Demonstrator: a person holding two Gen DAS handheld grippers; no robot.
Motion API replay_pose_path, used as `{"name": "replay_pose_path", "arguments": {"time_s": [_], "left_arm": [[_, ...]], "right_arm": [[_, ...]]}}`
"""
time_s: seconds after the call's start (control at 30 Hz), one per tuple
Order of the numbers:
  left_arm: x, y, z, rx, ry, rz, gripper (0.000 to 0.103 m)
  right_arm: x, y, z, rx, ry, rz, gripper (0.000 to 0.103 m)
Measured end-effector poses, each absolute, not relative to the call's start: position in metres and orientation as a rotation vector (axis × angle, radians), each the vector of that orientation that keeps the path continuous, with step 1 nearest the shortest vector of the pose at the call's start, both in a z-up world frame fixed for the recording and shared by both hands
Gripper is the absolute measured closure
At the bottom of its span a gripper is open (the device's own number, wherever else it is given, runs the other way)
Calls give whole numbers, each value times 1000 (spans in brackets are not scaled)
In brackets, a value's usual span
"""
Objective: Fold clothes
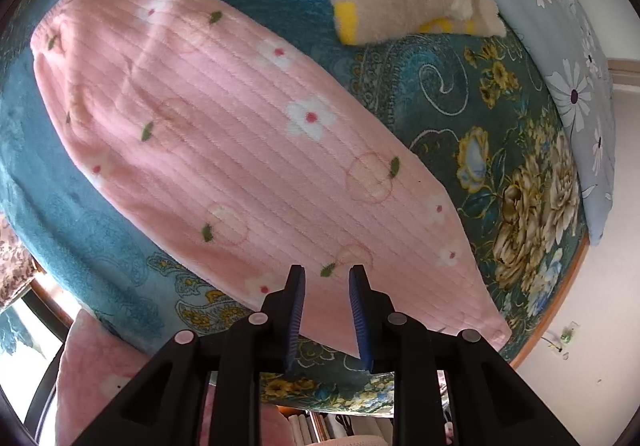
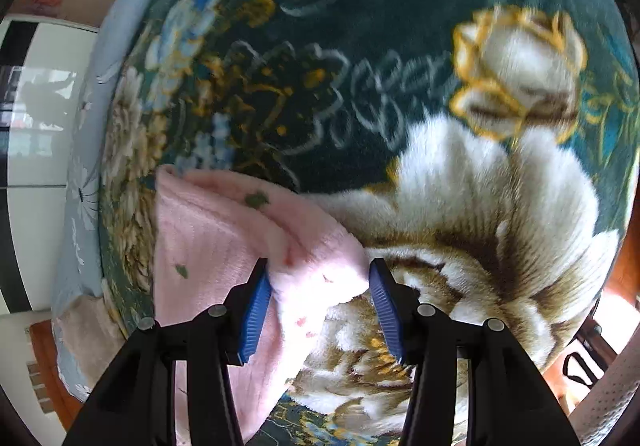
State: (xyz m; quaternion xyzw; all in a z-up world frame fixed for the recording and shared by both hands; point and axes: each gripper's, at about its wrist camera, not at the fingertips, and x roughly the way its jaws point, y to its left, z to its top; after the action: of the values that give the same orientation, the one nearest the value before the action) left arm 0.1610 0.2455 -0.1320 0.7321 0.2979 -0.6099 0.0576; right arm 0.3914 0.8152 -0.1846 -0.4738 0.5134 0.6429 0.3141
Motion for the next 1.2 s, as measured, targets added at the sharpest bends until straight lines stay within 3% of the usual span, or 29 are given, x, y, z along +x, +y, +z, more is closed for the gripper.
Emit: {"name": "replay_pose_path", "arguments": {"time_s": [0.07,0.23,0.3,0.37,0.4,0.57,0.83,0.97,1.07,1.13,1.17,1.2], "left_arm": [[159,249,-134,2228,897,-1855,76],[169,251,-136,2263,885,-1834,75],[174,251,-135,2277,880,-1828,75],[176,251,-135,2287,871,-1827,74],[177,251,-135,2287,868,-1825,74],[179,245,-136,2260,887,-1803,72],[189,243,-141,2279,875,-1766,70],[190,244,-139,2282,864,-1781,67],[190,247,-141,2289,856,-1778,67],[190,249,-142,2294,850,-1776,67],[190,250,-142,2297,848,-1775,67],[190,251,-143,2299,845,-1774,67]], "right_arm": [[392,810,-173,-1254,1314,1709,52],[389,805,-174,-1222,1453,1736,53],[388,805,-178,-1214,1503,1716,72],[387,803,-176,-1233,1483,1691,83],[386,802,-174,-1245,1469,1678,95],[384,806,-151,-1201,1434,1761,97],[413,810,-196,-1215,1492,1592,97],[415,809,-189,-1166,1506,1636,97],[414,810,-192,-1179,1536,1648,93],[418,811,-194,-1147,1586,1637,74],[418,810,-196,-1145,1610,1631,51],[419,809,-200,-1145,1635,1623,43]]}}
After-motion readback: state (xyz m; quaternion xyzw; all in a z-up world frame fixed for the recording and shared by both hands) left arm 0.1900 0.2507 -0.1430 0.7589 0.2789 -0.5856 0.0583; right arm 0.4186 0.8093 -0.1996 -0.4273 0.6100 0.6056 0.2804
